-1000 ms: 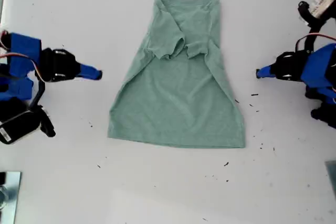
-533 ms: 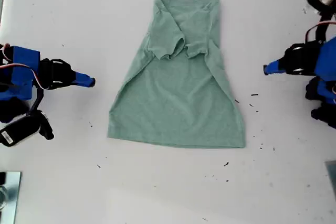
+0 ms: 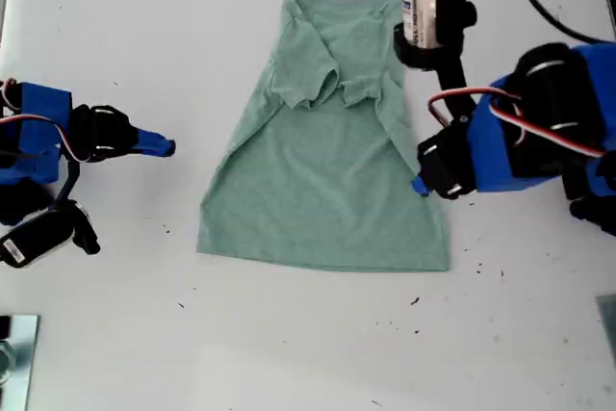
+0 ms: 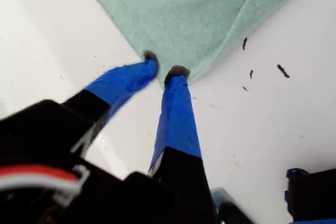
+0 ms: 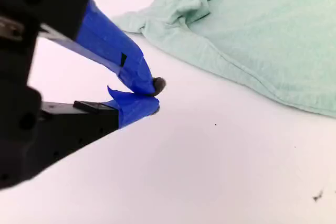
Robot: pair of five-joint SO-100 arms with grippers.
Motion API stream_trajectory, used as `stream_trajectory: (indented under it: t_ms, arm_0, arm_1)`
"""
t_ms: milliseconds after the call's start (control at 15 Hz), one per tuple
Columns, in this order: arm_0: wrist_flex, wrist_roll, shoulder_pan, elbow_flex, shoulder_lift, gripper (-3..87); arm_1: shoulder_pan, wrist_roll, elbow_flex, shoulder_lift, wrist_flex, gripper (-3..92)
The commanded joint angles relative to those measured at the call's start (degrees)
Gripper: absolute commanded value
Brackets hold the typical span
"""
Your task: Fold t shirt
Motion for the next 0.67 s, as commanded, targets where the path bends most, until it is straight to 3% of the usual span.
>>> stream_trajectory:
  t_ms: [0,200,400,600]
  arm_0:
    - [-0.4,1.0,-1.0,0.5,0.4,-0.2]
    - [-0.4,1.2,-1.0,0.5,0.6,-0.2]
    - [-0.2,1.2,-0.3,0.6,0.8,-0.2]
    - [-0.2,1.2,-0.6,0.6,0.8,-0.2]
  arm_1:
    - [-3.4,-0.3,1.4,2.6,1.1,30.4]
    - [-4.0,2.6,26.4,3.9,-10.2,30.2]
    - [-1.6,4.2,56.8,21.2,-35.1,27.1]
    - [-0.7,3.1,58.5,17.8,-41.9,26.0]
